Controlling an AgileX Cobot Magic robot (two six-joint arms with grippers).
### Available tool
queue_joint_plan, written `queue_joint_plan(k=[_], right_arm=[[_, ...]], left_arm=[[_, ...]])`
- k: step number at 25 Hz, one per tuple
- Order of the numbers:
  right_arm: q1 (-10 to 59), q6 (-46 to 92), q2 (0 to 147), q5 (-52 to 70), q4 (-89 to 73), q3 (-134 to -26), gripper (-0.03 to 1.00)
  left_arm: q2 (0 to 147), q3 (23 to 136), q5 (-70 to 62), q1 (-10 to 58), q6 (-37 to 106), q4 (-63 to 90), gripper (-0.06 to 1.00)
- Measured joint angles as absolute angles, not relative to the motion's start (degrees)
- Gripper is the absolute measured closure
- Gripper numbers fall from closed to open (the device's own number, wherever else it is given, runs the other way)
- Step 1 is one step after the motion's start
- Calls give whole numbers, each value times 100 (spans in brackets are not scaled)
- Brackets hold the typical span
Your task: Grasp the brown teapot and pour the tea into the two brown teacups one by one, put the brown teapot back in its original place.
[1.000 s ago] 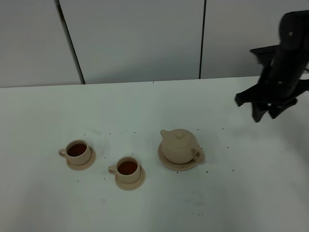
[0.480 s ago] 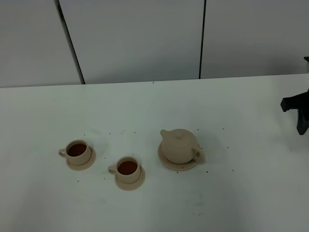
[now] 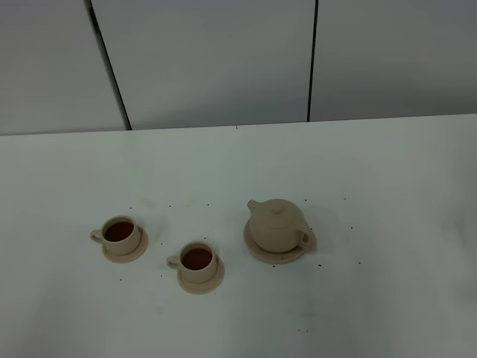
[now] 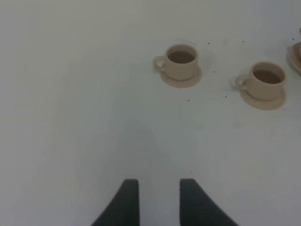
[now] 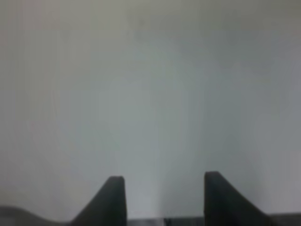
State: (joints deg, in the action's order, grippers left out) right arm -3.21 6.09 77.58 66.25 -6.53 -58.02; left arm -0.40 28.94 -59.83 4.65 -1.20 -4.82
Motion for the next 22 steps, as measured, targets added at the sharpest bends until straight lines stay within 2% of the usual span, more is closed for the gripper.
queue_joint_plan(k=[5,13,22], right_arm=[[-321,604,6173,6386,-675,-4630,59],[-321,593,4186,6281,-740,-3347,59],[-321,484,2559,6137,-746,-2812,59]], left_arm=[[-40,2894,-5983,465,-120,-482,66],[-40,2894,-5983,465,-114,-482,66],[-40,2894,-5983,465,-110,-482,66]])
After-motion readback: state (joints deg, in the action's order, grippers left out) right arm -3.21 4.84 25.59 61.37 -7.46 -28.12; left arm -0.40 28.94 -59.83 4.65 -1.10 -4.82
